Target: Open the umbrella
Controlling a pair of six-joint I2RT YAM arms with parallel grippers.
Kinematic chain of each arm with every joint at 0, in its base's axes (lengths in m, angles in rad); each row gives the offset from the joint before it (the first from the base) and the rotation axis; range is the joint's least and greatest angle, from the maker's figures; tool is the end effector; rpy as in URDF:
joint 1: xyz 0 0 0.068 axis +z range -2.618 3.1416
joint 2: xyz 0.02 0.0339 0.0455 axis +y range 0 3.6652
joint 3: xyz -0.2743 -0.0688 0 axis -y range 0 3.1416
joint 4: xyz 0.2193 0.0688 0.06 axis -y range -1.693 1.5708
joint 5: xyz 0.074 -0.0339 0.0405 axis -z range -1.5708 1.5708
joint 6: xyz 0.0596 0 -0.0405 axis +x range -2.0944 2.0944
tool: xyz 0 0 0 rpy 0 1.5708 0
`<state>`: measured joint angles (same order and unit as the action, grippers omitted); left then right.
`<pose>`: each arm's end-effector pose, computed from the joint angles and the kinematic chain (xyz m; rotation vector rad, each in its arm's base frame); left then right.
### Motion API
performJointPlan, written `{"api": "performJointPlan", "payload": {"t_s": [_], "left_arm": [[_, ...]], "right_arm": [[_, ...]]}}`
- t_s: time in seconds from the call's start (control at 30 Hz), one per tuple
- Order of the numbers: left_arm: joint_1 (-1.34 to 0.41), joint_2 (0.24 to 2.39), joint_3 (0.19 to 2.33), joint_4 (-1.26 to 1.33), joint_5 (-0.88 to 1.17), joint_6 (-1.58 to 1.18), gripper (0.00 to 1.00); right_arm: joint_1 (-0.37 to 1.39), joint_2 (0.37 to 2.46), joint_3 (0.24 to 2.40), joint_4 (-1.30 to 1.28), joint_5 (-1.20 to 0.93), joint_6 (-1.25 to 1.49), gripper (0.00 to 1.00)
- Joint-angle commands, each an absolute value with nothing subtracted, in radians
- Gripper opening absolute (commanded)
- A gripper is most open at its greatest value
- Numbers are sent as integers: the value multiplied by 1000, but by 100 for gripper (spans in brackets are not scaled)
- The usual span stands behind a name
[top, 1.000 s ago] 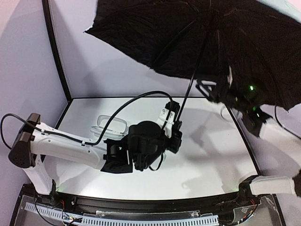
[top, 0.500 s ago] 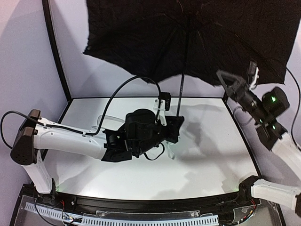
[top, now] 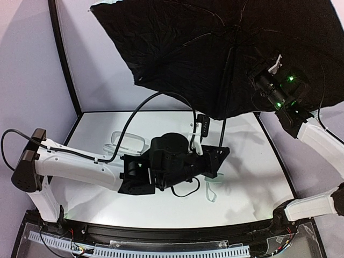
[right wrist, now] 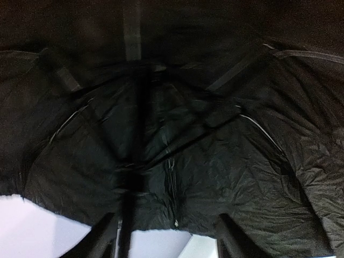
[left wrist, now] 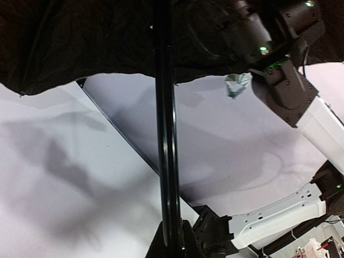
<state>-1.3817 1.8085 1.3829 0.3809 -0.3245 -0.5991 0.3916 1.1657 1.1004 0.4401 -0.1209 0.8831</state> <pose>0.1013 -0.4281 0.3384 0.4134 1.7188 -1.2399 0.2362 0.1053 0.4599 0.2011 1.2696 1.1808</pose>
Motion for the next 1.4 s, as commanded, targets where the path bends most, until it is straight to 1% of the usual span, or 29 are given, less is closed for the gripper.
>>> {"api": "performJointPlan", "payload": {"t_s": [0.0, 0.27, 0.4, 0.57, 0.7, 0.93, 1.07, 1.1, 1.27, 1.37], "left_arm": [[-1386, 1807, 1436, 434, -377, -575, 1], [-1387, 1822, 1440, 445, -370, -589, 1], [-1389, 1826, 1439, 461, -359, -591, 1], [-1404, 1825, 1444, 467, -371, -562, 1], [-1414, 1824, 1446, 467, -388, -545, 1], [-1419, 1825, 1451, 447, -397, -546, 1], [-1423, 1826, 1451, 442, -397, -553, 1], [-1423, 1826, 1451, 439, -396, -555, 1], [-1425, 1827, 1452, 429, -395, -558, 1], [-1425, 1828, 1462, 406, -389, -555, 1]], "right_arm": [[399, 1181, 1118, 469, -45, 948, 57], [400, 1193, 1104, 592, -153, 981, 57], [400, 1230, 1108, 670, -233, 1058, 57], [400, 1269, 1144, 646, -229, 1094, 57], [400, 1284, 1162, 628, -216, 1101, 54], [400, 1297, 1201, 603, -193, 1059, 53], [406, 1304, 1228, 573, -167, 1030, 45], [408, 1304, 1236, 556, -156, 1021, 40], [409, 1323, 1279, 505, -172, 1004, 24], [410, 1331, 1286, 497, -173, 999, 12]]}}
